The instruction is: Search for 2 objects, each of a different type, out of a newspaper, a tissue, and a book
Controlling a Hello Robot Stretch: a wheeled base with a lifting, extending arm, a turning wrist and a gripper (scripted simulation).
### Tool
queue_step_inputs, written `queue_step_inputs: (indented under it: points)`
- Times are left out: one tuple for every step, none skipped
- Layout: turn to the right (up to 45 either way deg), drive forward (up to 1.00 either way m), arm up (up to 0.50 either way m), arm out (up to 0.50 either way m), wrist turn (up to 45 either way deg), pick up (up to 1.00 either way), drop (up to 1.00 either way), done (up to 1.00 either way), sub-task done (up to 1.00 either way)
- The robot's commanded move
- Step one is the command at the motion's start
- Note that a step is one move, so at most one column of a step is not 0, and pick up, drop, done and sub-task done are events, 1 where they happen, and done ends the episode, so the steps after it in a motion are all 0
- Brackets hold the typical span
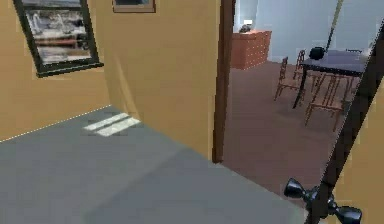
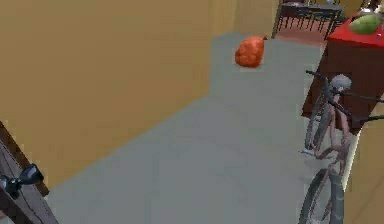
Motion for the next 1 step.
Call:
queue_step_inputs:
  points:
    - [0.0, 0.65, 0.0, 0.0, 0.0, 0.0, 0.0, 0.0, 0.0]
